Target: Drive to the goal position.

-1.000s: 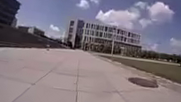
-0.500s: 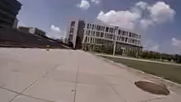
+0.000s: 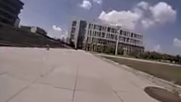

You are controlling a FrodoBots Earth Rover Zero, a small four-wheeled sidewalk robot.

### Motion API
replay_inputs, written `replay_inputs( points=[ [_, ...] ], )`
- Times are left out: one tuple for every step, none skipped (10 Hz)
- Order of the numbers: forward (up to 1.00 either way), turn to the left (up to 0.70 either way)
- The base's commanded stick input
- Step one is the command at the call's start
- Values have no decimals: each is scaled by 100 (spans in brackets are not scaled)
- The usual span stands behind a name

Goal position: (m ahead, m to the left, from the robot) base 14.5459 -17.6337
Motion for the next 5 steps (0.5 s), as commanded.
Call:
replay_inputs(
  points=[
    [70,0],
    [70,0],
    [70,0],
    [70,0],
    [70,0]
  ],
)
